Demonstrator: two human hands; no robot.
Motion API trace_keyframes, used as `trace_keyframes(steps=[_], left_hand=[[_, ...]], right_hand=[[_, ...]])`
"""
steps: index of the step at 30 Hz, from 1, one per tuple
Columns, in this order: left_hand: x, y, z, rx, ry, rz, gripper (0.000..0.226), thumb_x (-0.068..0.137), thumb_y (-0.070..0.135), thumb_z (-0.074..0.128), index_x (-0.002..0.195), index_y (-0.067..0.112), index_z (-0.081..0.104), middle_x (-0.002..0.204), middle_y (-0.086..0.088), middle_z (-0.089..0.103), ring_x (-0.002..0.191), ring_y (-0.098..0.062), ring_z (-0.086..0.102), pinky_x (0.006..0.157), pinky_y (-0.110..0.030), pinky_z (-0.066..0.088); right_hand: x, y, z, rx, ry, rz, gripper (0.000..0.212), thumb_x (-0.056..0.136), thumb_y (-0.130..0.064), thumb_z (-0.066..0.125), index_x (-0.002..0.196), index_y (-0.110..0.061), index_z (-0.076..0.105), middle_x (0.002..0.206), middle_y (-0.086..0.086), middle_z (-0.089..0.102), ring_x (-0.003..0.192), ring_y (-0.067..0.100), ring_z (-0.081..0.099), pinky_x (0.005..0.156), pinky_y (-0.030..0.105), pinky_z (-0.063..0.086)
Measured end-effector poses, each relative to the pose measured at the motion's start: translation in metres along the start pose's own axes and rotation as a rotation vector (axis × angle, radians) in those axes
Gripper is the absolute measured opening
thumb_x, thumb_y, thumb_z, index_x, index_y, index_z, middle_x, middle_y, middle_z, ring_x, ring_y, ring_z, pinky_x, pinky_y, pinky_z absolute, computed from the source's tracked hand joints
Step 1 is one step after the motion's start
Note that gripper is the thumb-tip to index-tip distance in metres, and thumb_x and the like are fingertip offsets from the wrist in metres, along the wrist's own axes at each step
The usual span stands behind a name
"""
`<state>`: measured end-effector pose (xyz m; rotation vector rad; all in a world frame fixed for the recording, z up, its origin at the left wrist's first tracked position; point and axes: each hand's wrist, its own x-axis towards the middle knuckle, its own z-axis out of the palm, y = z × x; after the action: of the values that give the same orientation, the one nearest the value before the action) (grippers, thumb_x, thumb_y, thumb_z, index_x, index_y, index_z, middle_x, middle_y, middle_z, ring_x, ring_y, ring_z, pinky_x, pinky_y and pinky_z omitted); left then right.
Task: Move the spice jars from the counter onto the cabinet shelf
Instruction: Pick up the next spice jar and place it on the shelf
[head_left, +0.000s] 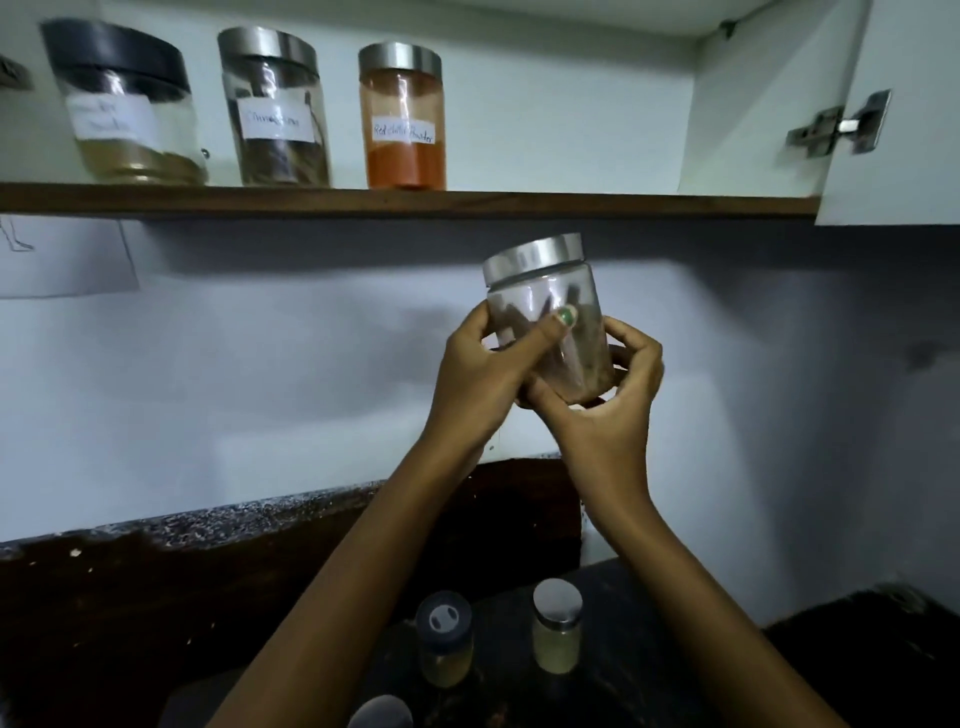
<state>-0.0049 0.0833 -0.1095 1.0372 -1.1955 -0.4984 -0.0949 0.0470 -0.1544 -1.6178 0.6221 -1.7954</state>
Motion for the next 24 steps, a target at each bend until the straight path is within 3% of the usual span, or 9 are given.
trace_keyframes(steps=[3,6,8,10,12,15,17,19,24], left_hand=[[0.001,0.003,-0.004,-0.056,0.000,-0.006,0.029,0.084,0.031,0.068,0.106,0.014,0.068,0.099,0.000,0.072,0.083,-0.009,0.071,0.067,-0.028,0.060],[0.004,0.005,-0.013,-0.112,-0.021,-0.050,0.028,0.088,0.033,0.061,0.107,0.014,0.067,0.101,-0.004,0.071,0.092,-0.016,0.069,0.067,-0.031,0.059],[0.004,0.004,-0.015,-0.138,-0.035,-0.061,0.030,0.091,0.036,0.055,0.109,0.015,0.066,0.107,-0.007,0.069,0.099,-0.023,0.067,0.069,-0.031,0.058],[0.004,0.004,-0.013,-0.146,-0.042,-0.050,0.032,0.093,0.037,0.050,0.110,0.015,0.065,0.108,-0.009,0.069,0.100,-0.024,0.066,0.071,-0.032,0.058],[0.003,0.004,-0.010,-0.144,-0.051,-0.040,0.034,0.095,0.037,0.047,0.114,0.014,0.064,0.110,-0.011,0.069,0.099,-0.024,0.066,0.073,-0.031,0.059],[0.002,0.004,-0.005,-0.123,-0.055,0.006,0.034,0.094,0.033,0.051,0.122,0.017,0.061,0.109,-0.005,0.071,0.095,-0.018,0.069,0.067,-0.022,0.056],[0.001,0.003,-0.002,-0.120,-0.039,0.044,0.027,0.092,0.030,0.056,0.117,0.026,0.063,0.097,0.011,0.074,0.090,-0.007,0.070,0.068,-0.018,0.056],[0.000,0.003,0.000,-0.107,-0.027,0.066,0.017,0.090,0.030,0.058,0.105,0.038,0.062,0.085,0.024,0.072,0.087,0.002,0.069,0.068,-0.015,0.055],[0.000,0.004,0.003,-0.125,-0.019,0.090,0.019,0.090,0.029,0.059,0.104,0.042,0.058,0.082,0.030,0.070,0.086,0.008,0.067,0.068,-0.012,0.053]], right_hand=[[0.001,-0.003,-0.004,-0.009,-0.042,-0.016,0.064,0.064,-0.039,0.076,0.115,-0.041,0.038,0.119,-0.018,0.038,0.112,0.000,0.046,0.083,0.017,0.051],[0.007,-0.005,-0.019,0.265,-0.233,0.213,0.046,0.074,-0.041,0.062,0.118,-0.037,0.049,0.124,-0.004,0.053,0.114,0.010,0.055,0.088,0.028,0.049],[0.011,-0.006,-0.024,0.416,-0.368,0.351,0.048,0.077,-0.042,0.061,0.123,-0.029,0.053,0.124,0.001,0.060,0.114,0.017,0.059,0.093,0.037,0.050],[0.010,-0.008,-0.024,0.401,-0.390,0.329,0.051,0.077,-0.043,0.068,0.124,-0.026,0.055,0.120,-0.001,0.065,0.111,0.017,0.062,0.096,0.041,0.051],[0.006,-0.010,-0.021,0.349,-0.299,0.262,0.061,0.067,-0.045,0.073,0.123,-0.031,0.053,0.109,-0.011,0.068,0.106,0.010,0.064,0.094,0.036,0.053],[0.003,-0.015,-0.015,0.118,-0.127,0.088,0.073,0.059,-0.045,0.078,0.122,-0.040,0.041,0.113,-0.021,0.056,0.101,-0.009,0.056,0.080,0.011,0.052],[0.002,-0.016,-0.012,-0.020,-0.046,-0.017,0.079,0.061,-0.035,0.083,0.124,-0.037,0.034,0.122,-0.014,0.043,0.104,-0.005,0.052,0.079,0.014,0.052],[0.003,-0.016,-0.009,-0.096,-0.005,-0.085,0.083,0.062,-0.029,0.084,0.126,-0.035,0.031,0.121,-0.020,0.034,0.107,0.000,0.048,0.084,0.016,0.050],[0.003,-0.014,-0.008,-0.150,-0.006,-0.114,0.092,0.065,-0.029,0.082,0.138,-0.028,0.027,0.121,-0.016,0.028,0.118,0.010,0.044,0.088,0.006,0.045]])
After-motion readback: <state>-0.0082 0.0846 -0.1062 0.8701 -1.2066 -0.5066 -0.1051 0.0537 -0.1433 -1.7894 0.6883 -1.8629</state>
